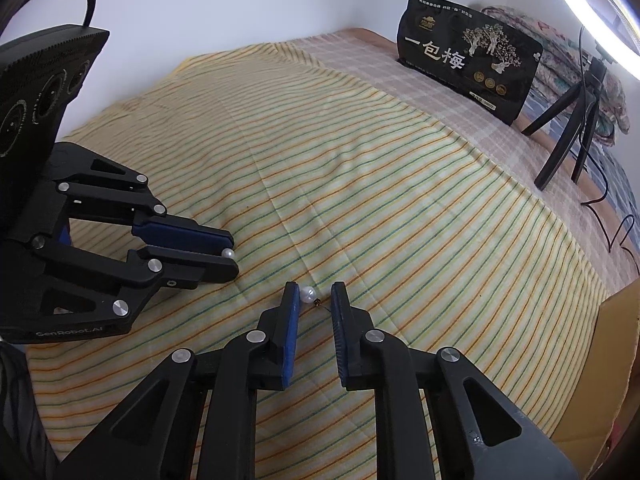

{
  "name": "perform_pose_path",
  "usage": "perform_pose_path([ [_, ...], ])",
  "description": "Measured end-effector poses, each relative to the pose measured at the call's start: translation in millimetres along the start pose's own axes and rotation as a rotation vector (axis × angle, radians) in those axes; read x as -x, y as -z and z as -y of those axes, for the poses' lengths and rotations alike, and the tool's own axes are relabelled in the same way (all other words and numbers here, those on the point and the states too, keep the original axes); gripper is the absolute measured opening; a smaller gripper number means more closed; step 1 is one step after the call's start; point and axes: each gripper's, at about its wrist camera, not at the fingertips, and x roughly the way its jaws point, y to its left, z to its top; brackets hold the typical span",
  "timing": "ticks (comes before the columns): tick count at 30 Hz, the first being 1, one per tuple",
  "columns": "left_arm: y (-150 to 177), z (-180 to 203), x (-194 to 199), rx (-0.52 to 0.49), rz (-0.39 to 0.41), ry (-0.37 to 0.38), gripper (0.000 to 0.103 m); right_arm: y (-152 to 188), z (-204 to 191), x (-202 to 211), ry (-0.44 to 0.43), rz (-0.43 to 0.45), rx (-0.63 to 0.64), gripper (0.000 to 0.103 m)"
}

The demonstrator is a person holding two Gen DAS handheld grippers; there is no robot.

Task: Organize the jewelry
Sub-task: 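Grasp one white pearl stud with the left tool while the right tool grasps the other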

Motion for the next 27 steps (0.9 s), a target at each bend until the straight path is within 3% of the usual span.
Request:
perform_pose_path([
  [16, -1, 0, 25, 0.008, 0.061, -0.019, 0.006, 0, -3, 23, 0.031, 0.063, -0.025, 0.014],
  [27, -12, 17, 62, -0.018, 0.124, -0.003, 0.006, 3, -8, 74, 0.069, 0.154, -0.039, 0.014],
])
